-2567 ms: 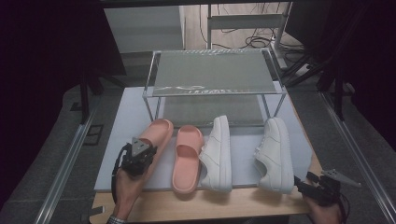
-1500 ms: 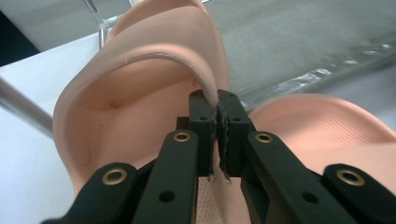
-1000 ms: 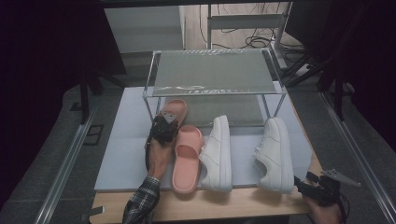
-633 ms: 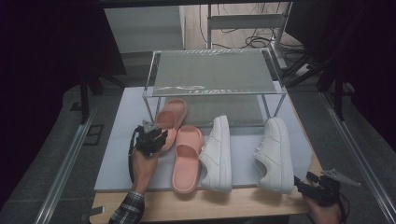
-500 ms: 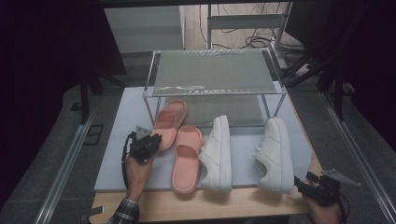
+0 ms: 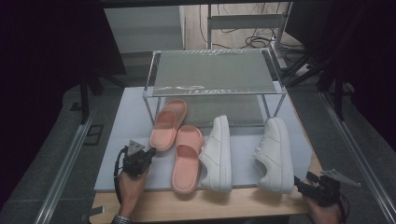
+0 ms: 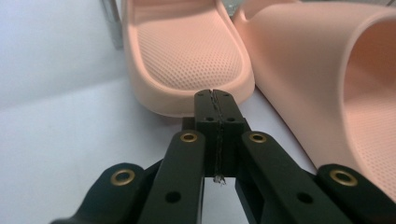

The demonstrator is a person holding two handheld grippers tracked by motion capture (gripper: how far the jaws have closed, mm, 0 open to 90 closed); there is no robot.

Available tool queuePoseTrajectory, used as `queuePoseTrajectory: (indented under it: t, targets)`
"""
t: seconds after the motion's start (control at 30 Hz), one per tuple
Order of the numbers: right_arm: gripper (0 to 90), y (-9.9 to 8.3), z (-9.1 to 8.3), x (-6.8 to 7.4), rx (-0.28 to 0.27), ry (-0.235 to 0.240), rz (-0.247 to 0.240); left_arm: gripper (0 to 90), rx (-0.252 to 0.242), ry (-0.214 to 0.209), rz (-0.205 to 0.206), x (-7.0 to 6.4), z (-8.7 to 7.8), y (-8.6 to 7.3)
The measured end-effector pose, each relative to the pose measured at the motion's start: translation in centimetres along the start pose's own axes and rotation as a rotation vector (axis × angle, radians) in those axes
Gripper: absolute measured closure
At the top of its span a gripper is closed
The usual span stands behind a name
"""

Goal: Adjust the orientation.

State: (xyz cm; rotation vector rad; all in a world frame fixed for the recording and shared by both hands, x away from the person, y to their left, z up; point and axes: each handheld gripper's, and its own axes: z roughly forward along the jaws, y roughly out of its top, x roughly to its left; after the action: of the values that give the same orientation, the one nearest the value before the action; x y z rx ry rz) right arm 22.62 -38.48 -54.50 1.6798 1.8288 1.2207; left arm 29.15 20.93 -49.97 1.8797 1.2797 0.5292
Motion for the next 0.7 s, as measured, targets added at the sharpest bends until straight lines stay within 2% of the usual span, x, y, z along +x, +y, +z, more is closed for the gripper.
queuePoseTrajectory:
  t: [0.2, 0.7]
  targets:
    - [19.7, 0.0, 0.0, 0.0, 0.0, 0.0, 0.0, 89.8, 0.007, 0.023, 0.027, -0.6, 1.4, 0.4]
    - [19.7, 0.0, 0.0, 0.0, 0.0, 0.001, -0.001, 89.8, 0.007, 0.067, 0.041, -0.6, 4.2, 2.3]
